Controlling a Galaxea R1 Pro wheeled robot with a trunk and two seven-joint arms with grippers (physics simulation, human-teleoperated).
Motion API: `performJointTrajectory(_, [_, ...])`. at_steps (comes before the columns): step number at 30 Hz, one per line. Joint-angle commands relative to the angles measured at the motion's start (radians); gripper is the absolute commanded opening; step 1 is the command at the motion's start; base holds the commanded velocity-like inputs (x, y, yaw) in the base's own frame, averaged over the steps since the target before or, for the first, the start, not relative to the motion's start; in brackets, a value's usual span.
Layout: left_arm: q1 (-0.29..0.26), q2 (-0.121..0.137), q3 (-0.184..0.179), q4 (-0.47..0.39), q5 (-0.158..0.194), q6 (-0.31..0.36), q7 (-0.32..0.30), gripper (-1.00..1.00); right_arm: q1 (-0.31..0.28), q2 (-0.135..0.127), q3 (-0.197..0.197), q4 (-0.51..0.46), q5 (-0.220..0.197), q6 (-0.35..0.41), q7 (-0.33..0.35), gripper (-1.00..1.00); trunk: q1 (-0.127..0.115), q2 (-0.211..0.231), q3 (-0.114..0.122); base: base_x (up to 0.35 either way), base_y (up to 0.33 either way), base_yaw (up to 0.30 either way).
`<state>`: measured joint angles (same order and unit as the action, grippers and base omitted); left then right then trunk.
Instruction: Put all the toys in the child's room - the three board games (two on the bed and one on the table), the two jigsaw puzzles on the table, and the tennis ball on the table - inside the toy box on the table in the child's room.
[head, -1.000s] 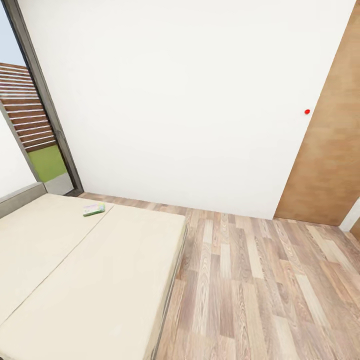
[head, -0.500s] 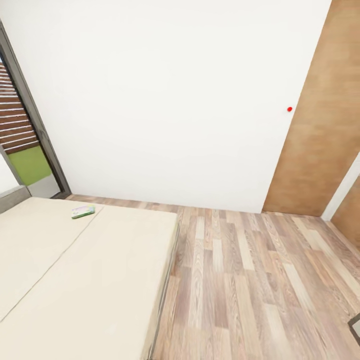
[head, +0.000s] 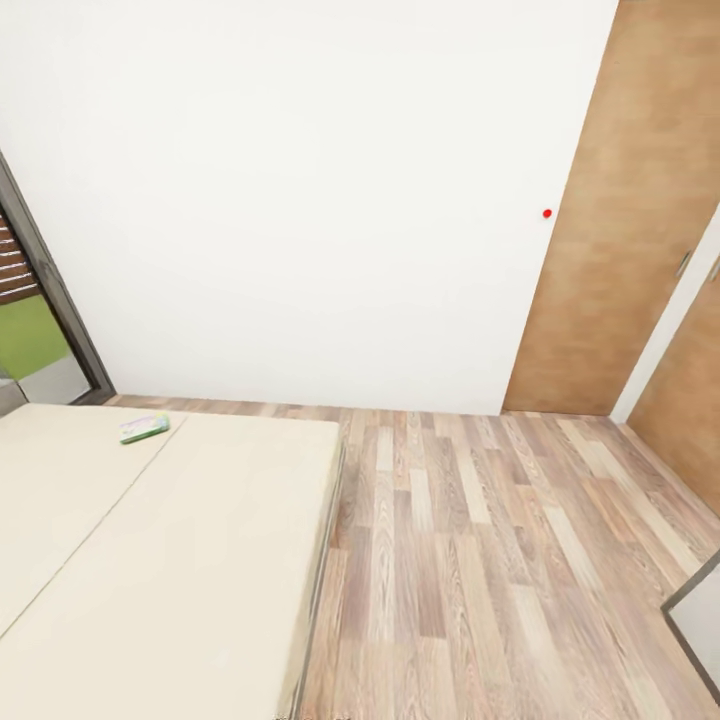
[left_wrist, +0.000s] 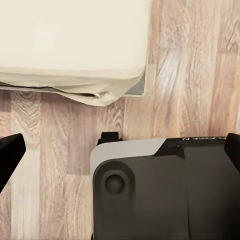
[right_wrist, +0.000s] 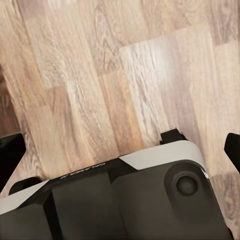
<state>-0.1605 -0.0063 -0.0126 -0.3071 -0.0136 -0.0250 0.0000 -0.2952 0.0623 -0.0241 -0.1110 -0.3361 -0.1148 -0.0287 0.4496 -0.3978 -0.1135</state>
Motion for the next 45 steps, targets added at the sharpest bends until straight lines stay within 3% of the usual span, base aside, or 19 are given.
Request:
performJointTrajectory(1, [-0.001, 0.0, -0.001, 0.0, -0.002, -0.003, 0.0, 1.0, -0.001, 0.001, -0.002, 0.001, -0.003, -0.003, -0.002, 1.0, 0.0, -0.002, -0.003, -0.143, 0.133, -0.159])
performJointTrajectory(21, [-0.001, 0.0, -0.001, 0.0, -0.001, -0.003, 0.0, 1.0, -0.001, 0.002, -0.002, 0.001, -0.003, -0.003, -0.002, 1.0, 0.0, -0.002, -0.014, -0.049, 0.052, -0.153])
performJointTrajectory(38, [-0.001, 0.0, 0.005, -0.001, 0.0, -0.003, -0.005, 1.0, -0.001, 0.009, 0.004, -0.006, 0.003, -0.002, -0.002, 1.0, 0.0, -0.002, -0.015, 0.0, 0.049, -0.017])
performJointTrajectory(45, [-0.011, 0.014, 0.014, -0.06, 0.01, 0.056, -0.04, 1.0, -0.004, 0.01, 0.003, -0.013, 0.004, 0.041, -0.004, 1.0, 0.0, -0.002, -0.015, 0.0, 0.001, 0.0])
